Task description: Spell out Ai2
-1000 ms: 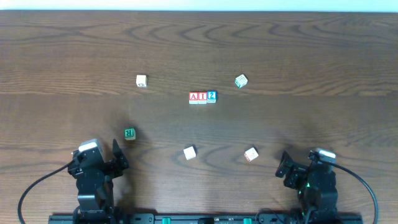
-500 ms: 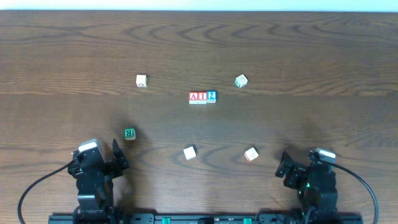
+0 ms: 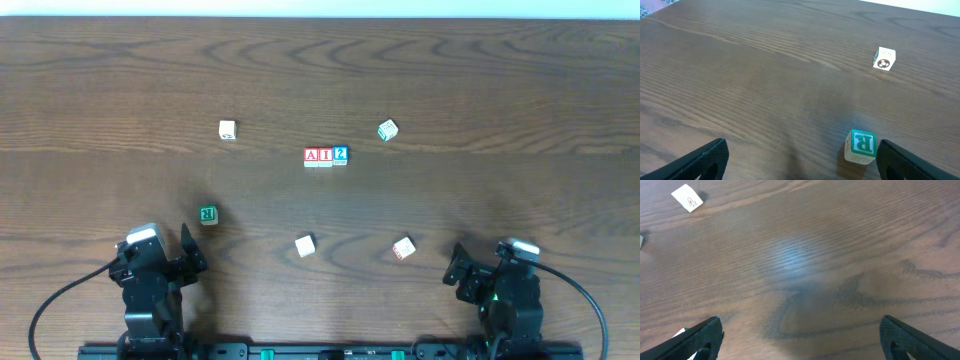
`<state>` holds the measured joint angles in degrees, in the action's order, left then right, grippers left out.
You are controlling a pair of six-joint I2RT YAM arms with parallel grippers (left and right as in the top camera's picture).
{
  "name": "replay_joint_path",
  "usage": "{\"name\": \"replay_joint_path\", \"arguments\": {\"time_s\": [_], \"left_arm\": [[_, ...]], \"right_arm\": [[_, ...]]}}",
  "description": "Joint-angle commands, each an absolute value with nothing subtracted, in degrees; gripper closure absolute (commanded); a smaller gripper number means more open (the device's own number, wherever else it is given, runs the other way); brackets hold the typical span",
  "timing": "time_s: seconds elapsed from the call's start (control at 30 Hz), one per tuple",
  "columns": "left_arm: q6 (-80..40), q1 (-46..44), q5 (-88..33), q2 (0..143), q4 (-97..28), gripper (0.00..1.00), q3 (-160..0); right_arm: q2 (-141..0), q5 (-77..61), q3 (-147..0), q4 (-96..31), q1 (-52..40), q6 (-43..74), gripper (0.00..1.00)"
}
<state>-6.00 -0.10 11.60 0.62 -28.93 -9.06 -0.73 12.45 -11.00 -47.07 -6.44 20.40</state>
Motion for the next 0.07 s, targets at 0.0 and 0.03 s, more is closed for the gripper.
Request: {"name": "replay_joint_path", "arguments": {"time_s": [0.0, 0.03], "left_arm": [[-6.4, 0.1, 12.2, 0.3, -28.9, 0.05, -8.0], [-6.4, 0.1, 12.2, 0.3, -28.9, 0.05, -8.0]], "right_arm": [[-0.3, 12.6, -10.4, -47.1, -6.0, 21.2, 0.01], [-0.3, 12.6, -10.4, -47.1, -6.0, 21.2, 0.01]]}}
